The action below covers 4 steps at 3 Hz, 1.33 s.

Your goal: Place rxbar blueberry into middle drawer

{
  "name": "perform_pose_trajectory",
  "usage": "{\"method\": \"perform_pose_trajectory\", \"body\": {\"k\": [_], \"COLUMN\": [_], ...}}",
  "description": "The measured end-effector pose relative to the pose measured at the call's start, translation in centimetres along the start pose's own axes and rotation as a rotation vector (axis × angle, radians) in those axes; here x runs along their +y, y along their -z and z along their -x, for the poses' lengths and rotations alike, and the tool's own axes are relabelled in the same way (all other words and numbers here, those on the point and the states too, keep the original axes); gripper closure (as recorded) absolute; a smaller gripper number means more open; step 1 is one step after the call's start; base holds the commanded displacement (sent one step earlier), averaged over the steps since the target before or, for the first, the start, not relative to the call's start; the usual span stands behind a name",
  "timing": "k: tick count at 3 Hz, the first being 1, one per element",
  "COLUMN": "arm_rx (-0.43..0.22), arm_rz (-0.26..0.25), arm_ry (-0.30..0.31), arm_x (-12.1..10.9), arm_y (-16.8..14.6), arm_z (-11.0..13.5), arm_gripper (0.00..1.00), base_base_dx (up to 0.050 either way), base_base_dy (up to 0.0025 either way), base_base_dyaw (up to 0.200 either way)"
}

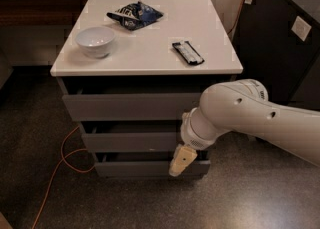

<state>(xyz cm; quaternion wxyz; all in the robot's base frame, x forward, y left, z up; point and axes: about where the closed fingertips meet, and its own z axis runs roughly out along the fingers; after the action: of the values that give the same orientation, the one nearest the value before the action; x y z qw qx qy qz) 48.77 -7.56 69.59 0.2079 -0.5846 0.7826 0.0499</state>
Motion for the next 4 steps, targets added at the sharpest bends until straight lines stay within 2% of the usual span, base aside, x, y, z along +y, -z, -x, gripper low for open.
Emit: {"method": "perform_pose_trajectory", "body": {"k": [2,4], "arm_rx": [-0.041,-0.049], "arm_rz": [-0.011,-0.005], "arm_ry": [-0.005,0.025], "arm_x": [-1.1,-2.5], "arm_y": [-3.9,-9.3], "arm_z": [-0.8,-1.9], "arm_gripper": [0.00,0.00], "base_base_dx": [0.000,0.000], "base_base_dy": [0.00000,0.00000], "base_base_dyaw": [0.000,0.000]}}
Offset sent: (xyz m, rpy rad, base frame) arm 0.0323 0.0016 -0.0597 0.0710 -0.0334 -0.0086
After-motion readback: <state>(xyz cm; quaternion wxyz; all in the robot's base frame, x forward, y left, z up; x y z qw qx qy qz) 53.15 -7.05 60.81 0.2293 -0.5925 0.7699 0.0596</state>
